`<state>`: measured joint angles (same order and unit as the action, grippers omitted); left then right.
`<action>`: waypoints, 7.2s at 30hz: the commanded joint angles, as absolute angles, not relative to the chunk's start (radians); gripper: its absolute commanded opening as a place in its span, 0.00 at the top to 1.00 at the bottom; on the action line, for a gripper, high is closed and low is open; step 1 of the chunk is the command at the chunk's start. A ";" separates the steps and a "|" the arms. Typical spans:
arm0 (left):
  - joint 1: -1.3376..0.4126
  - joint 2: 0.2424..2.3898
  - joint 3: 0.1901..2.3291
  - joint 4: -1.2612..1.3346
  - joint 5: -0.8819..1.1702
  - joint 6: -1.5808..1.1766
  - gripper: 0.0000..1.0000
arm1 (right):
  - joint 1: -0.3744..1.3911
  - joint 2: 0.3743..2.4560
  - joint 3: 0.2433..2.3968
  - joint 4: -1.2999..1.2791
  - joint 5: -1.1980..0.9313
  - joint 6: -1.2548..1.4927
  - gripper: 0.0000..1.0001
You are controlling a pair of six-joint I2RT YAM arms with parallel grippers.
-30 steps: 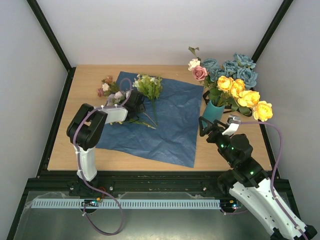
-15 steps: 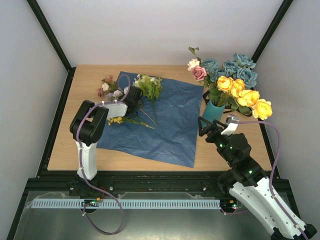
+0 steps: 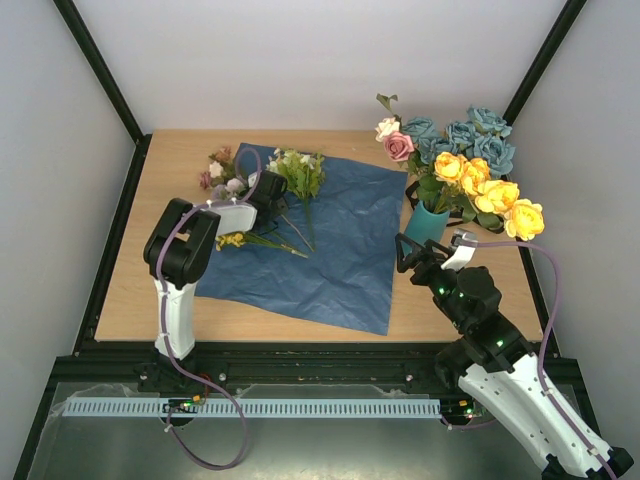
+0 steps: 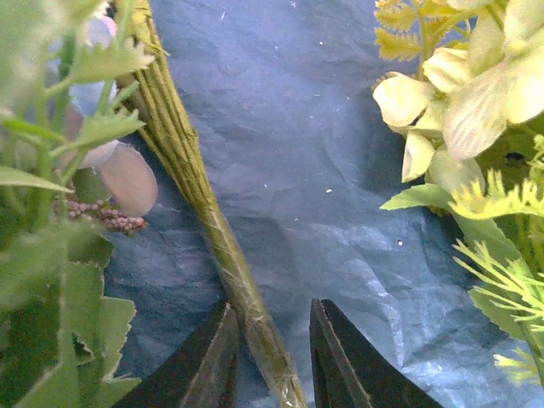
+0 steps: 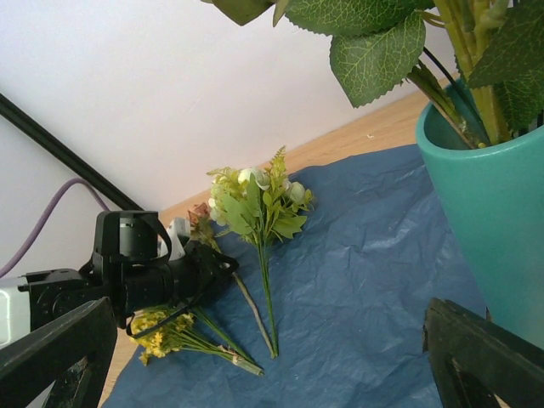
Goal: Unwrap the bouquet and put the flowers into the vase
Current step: Pick up the fake flower from the wrapping paper, then insert the fake flower into the vase.
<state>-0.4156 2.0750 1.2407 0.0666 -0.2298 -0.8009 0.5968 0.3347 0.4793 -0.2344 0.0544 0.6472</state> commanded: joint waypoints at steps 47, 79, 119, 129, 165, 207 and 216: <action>-0.430 1.439 0.850 0.392 -0.184 -0.680 0.98 | 0.606 0.487 0.468 -0.122 -0.236 0.678 0.18; -0.491 0.729 0.311 0.636 0.265 -0.490 0.98 | 0.884 1.022 0.745 0.176 -0.150 0.670 0.46; -0.546 0.687 0.265 0.730 0.375 -0.472 0.98 | 0.968 1.388 1.019 0.350 -0.240 0.593 0.85; -0.549 0.676 0.272 0.713 0.368 -0.469 0.91 | 0.967 1.383 1.004 0.312 -0.253 0.534 0.99; -0.556 0.625 0.266 0.589 0.089 -0.453 0.01 | 0.967 0.855 0.733 0.593 0.762 -0.335 0.99; -0.556 0.645 0.274 0.601 0.115 -0.465 0.00 | 0.816 0.907 0.771 0.832 0.745 -0.528 0.99; -0.557 0.659 0.276 0.614 0.135 -0.480 0.00 | 0.815 0.904 0.804 0.817 0.809 -0.551 0.99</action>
<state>-0.5514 0.6495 0.2481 0.5716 0.1200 -0.4763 0.8211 0.9150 0.7612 0.8120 0.7570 -0.5404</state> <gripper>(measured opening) 0.995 0.015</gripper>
